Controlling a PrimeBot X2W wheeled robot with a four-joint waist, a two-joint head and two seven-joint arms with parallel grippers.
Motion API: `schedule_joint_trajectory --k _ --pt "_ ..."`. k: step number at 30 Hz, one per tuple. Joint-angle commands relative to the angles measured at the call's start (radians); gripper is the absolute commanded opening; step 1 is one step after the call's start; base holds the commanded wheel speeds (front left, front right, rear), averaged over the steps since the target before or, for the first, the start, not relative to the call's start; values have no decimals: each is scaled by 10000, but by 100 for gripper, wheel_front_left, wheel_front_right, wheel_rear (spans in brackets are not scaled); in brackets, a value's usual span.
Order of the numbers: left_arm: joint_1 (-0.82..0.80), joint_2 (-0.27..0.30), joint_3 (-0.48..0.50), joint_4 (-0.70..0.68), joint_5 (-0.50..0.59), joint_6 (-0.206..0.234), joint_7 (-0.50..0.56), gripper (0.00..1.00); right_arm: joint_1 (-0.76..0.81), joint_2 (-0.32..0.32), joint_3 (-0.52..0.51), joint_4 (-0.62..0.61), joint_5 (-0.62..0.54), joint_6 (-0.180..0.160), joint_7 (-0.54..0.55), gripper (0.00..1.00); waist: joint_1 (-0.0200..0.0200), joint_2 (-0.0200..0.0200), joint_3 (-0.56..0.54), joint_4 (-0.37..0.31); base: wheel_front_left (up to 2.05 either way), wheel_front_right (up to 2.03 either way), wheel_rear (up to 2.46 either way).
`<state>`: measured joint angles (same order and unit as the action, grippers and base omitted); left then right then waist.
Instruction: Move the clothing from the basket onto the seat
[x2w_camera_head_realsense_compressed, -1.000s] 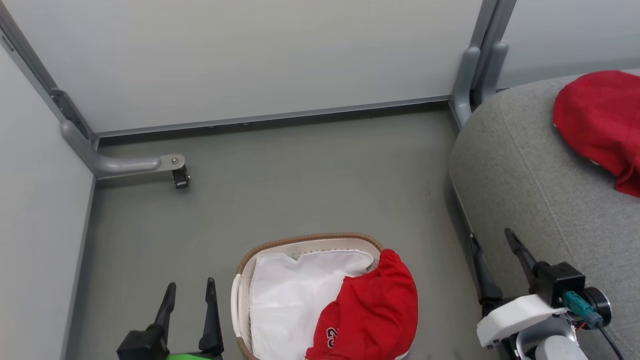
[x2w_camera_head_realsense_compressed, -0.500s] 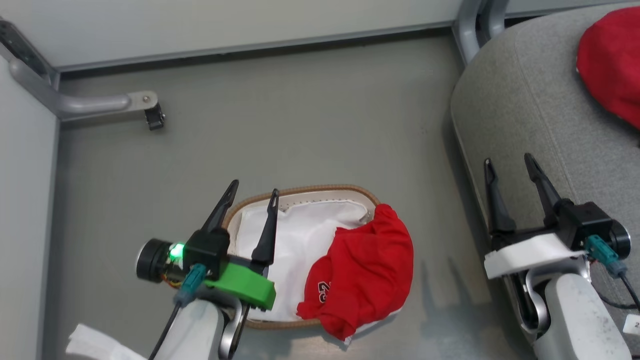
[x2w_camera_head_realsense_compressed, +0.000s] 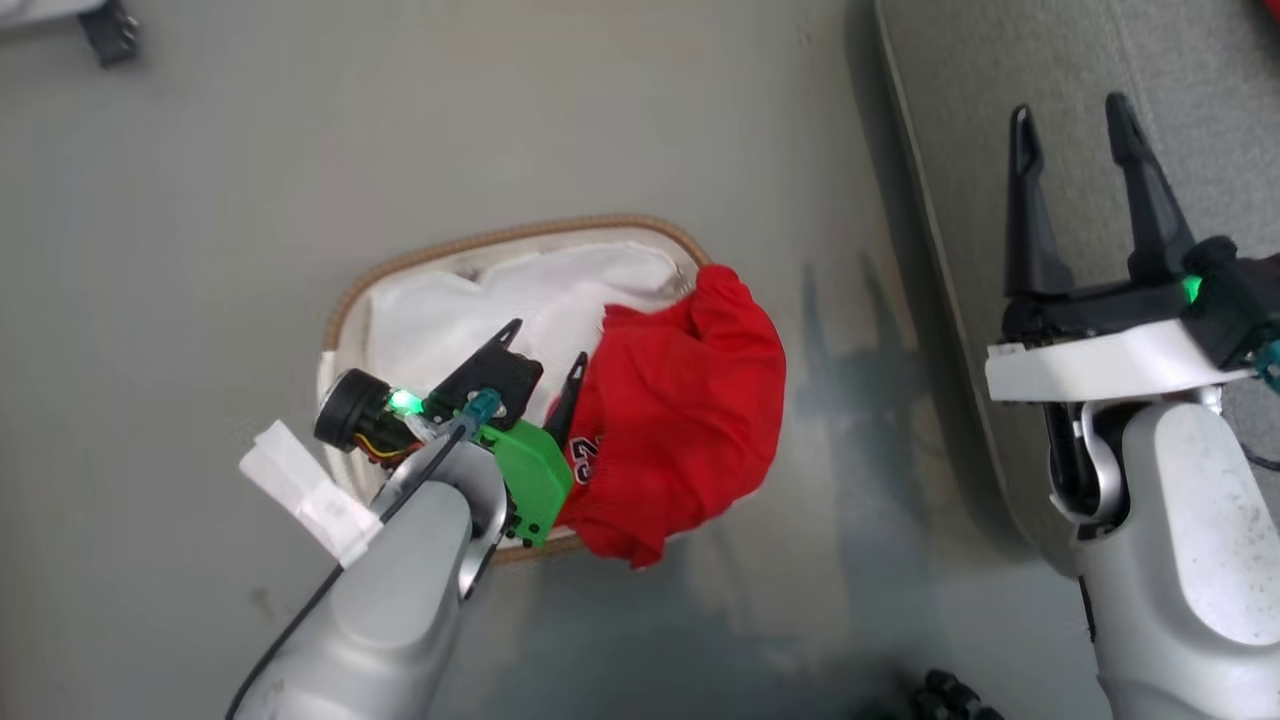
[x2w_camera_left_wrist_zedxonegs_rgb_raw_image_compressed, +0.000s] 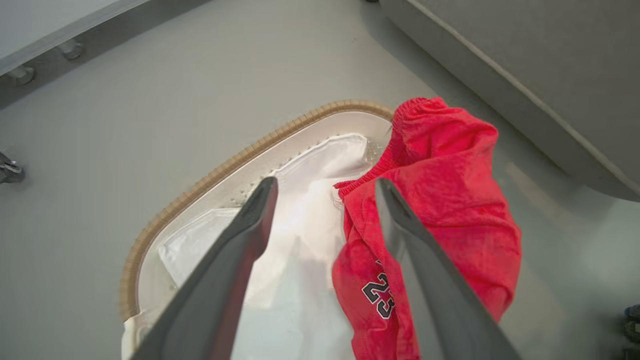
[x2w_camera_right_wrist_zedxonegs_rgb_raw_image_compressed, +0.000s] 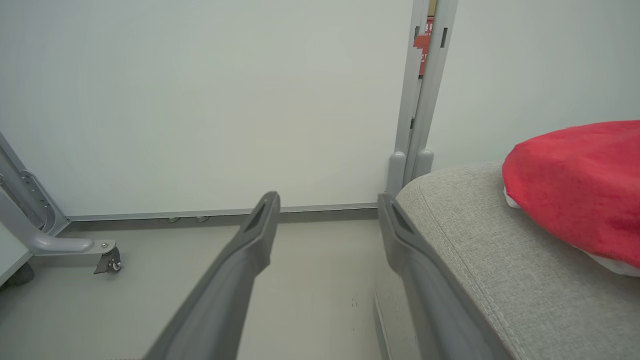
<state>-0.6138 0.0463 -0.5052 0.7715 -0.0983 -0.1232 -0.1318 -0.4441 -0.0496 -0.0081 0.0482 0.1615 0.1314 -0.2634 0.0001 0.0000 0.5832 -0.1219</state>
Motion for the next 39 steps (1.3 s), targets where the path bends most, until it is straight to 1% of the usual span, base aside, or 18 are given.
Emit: schedule_joint_trajectory --k 1,5,11,14,17,22,26,27,28,29,30,31,32,39 --pt "-399 113 -5 319 66 -27 75 100 -217 -14 63 -147 118 -14 -22 100 -1 0 1873 -1235 0 0 0" --pt "-971 184 -60 1275 -106 -55 235 100 -370 -14 136 -493 319 -14 -21 100 -1 0 2424 -1586 0 0 0" --pt "-1616 200 -211 2174 -472 -73 484 100 -414 -14 268 -910 615 -14 -22 100 -1 0 3025 -1976 0 0 0" --pt "-1843 206 -444 2421 -656 -82 554 100 -436 -14 317 -1015 759 -14 -22 100 -1 0 3223 -2095 0 0 0" --pt "-2061 332 -657 2598 -885 -84 578 100 -456 -14 381 -1064 865 -14 -21 100 -1 0 3376 -2177 0 0 0" --pt "-2468 564 -728 2934 -1197 -84 583 100 -551 -17 494 -1172 1003 -14 -22 100 -1 0 3601 -2315 0 0 0" --pt "-2596 545 -897 3123 -1428 -85 660 100 -515 -17 602 -1201 1065 -14 -21 100 -1 0 3663 -2383 0 0 0" --pt "-2620 536 -949 3145 -1501 -85 673 89 -498 -17 611 -1199 1079 -14 -21 100 -1 0 3668 -2395 0 0 0" --pt "-2633 516 -1019 3167 -1607 -86 707 73 -486 -17 620 -1191 1090 -14 -22 100 -1 0 3670 -2410 0 0 0" --pt "-2646 504 -1080 3175 -1690 -86 742 48 -482 -19 630 -1181 1100 -14 -21 100 -1 0 3668 -2421 0 0 0" --pt "-2669 510 -1157 3184 -1787 -86 756 31 -477 -19 634 -1169 1109 -14 -22 100 -1 0 3663 -2435 0 0 0" --pt "-2682 523 -1220 3189 -1840 -86 740 17 -473 -19 634 -1160 1111 -14 -22 100 -1 0 3656 -2443 0 0 0" --pt "-2693 533 -1287 3199 -1900 -86 722 0 -477 -19 624 -1139 1108 -14 -22 100 -1 0 3640 -2450 0 0 0" --pt "-2533 610 -1636 3249 -2310 -87 304 0 -379 -19 517 -956 926 -14 -21 100 -1 0 3227 -2256 0 0 0"
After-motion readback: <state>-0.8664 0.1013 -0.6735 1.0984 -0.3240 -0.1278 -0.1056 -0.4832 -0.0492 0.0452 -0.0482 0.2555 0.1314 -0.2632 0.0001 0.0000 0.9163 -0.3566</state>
